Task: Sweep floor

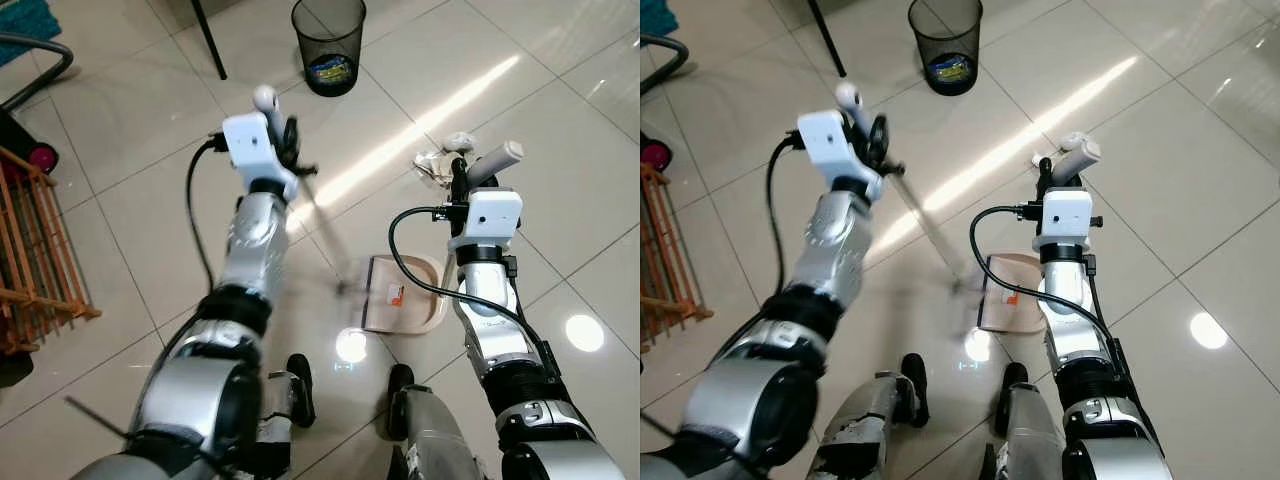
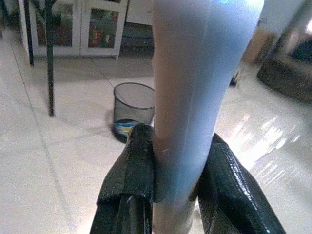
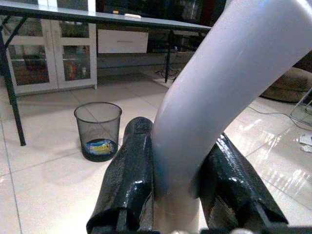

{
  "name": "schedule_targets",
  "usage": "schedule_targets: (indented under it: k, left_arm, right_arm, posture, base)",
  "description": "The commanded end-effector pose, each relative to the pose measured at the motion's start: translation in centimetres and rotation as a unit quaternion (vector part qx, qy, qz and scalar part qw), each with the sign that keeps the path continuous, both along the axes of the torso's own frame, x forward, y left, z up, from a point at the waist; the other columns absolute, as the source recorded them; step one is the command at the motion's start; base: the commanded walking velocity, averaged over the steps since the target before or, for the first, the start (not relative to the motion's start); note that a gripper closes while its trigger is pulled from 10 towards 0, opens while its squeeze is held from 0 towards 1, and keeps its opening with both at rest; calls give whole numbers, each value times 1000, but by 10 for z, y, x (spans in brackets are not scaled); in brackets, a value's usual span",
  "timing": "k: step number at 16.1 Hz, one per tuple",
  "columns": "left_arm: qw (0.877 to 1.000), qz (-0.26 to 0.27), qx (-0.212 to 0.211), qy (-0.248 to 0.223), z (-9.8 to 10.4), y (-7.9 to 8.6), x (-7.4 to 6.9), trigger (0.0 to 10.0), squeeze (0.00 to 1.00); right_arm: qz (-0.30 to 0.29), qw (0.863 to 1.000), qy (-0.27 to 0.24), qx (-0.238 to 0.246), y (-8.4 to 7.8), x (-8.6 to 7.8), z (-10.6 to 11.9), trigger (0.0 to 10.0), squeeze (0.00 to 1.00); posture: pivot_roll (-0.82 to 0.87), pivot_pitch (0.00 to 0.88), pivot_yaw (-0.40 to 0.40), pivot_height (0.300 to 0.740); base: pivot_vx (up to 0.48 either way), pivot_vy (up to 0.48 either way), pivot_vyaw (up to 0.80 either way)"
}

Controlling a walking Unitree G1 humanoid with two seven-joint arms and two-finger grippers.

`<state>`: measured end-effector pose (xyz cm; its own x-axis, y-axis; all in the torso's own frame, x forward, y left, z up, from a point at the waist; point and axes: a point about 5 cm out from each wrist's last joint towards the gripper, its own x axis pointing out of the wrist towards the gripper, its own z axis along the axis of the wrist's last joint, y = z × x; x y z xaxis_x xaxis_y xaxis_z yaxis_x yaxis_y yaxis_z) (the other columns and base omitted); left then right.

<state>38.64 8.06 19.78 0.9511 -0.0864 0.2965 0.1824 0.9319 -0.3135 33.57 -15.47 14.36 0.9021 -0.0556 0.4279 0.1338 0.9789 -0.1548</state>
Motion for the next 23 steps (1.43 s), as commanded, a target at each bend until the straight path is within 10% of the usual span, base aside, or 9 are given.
schedule_targets:
  k: [1, 10, 15, 20, 23]
  left_arm:
    - [999, -19, -32, -4, 5, -8, 0, 10000, 0]
    - [976, -198, 22, -91, 47, -42, -12, 10000, 0]
    - [952, -184, 146, -196, 97, -1, -9, 10000, 0]
    - [946, -150, 205, -201, 82, 24, -4, 10000, 0]
    - [937, -205, 234, -157, 40, -2, -6, 10000, 0]
  right_arm:
    - [-11, 997, 63, 34, 0, -5, -25, 10000, 0]
    - [-4, 997, 75, 33, -2, 3, -22, 10000, 0]
    - [-5, 996, 87, 29, -4, 6, -24, 10000, 0]
    - [4, 996, 80, 32, 2, 3, -22, 10000, 0]
    - [6, 996, 80, 40, 5, -2, -26, 10000, 0]
  posture:
    - [188, 400, 94, 740]
    - [196, 399, 66, 740]
    - [180, 420, 58, 740]
    - [148, 418, 74, 740]
    - [136, 417, 83, 740]
  base:
    - [0, 0, 0]
    - [0, 0, 0]
    - [0, 0, 0]
    - [0, 0, 0]
    - [0, 0, 0]
